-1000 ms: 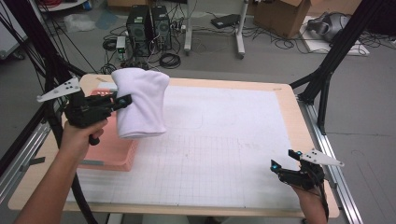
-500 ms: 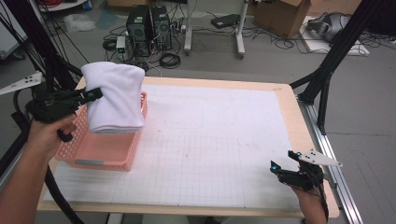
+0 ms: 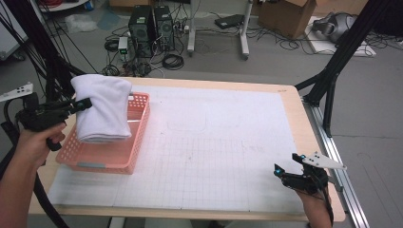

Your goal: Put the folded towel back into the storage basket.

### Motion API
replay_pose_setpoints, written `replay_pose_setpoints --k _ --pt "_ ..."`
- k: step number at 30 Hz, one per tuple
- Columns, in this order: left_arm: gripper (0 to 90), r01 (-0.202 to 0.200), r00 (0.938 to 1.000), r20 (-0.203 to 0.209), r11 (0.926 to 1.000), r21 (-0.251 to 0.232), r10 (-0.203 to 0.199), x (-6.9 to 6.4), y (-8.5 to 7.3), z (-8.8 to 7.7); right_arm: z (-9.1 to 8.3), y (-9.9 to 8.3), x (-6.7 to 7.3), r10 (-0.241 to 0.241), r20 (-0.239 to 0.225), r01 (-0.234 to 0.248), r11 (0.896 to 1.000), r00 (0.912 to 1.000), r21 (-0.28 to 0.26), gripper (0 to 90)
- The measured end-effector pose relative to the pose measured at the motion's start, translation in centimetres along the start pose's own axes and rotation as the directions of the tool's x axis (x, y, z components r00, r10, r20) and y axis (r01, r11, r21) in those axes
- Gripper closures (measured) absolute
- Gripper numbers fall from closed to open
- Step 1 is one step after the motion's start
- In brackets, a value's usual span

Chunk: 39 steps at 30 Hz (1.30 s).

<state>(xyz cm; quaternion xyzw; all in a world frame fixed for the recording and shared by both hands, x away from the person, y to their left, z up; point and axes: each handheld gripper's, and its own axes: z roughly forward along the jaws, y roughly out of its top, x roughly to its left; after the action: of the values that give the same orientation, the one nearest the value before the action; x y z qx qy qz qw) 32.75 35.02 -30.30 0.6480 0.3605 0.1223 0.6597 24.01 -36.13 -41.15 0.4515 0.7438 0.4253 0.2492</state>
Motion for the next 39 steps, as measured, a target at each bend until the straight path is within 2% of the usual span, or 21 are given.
replay_pose_setpoints --k 6,10,15,20,25,32,35,39 --pt "72.3 0.011 0.9998 -0.018 0.9989 0.046 -0.011 1.0 -1.0 0.1 0.1 0.0 0.0 -0.008 0.0 0.008 1.0 1.0 0.004 17.1" --pt "72.3 0.024 0.9996 -0.015 0.998 0.058 -0.024 1.4 -1.6 0.2 0.1 0.0 0.1 -0.006 -0.001 0.006 1.0 1.0 0.01 17.1" --pt "72.0 0.025 0.9991 0.03 0.9956 0.091 -0.028 1.6 -2.3 1.1 0.2 0.0 0.2 -0.014 0.001 0.014 1.0 0.9999 0.013 17.1" --pt "71.8 0.039 0.9987 0.028 0.9912 0.127 -0.042 2.3 -3.5 2.3 0.3 0.0 0.3 -0.032 0.005 0.032 0.999 0.9995 0.022 17.1" --pt "71.2 0.08 0.9967 0.004 0.9873 0.137 -0.082 3.3 -4.6 3.1 0.3 0.0 0.3 -0.03 0.007 0.03 0.999 0.9995 0.021 17.1" --pt "71.1 0.095 0.995 0.015 0.9832 0.156 -0.099 3.9 -5.2 3.9 0.4 -0.1 0.2 -0.03 0.009 0.029 0.999 0.9995 0.026 17.1" --pt "70.2 0.107 0.9936 0.017 0.9797 0.169 -0.111 4.3 -5.4 4.2 0.5 -0.2 0.2 -0.026 0.009 0.026 0.999 0.9996 0.031 17.1" --pt "68.8 0.118 0.993 -0.016 0.9705 0.21 -0.117 4.7 -5.8 4.4 0.5 -0.2 0.3 -0.031 0.009 0.03 0.999 0.9995 0.033 17.1"
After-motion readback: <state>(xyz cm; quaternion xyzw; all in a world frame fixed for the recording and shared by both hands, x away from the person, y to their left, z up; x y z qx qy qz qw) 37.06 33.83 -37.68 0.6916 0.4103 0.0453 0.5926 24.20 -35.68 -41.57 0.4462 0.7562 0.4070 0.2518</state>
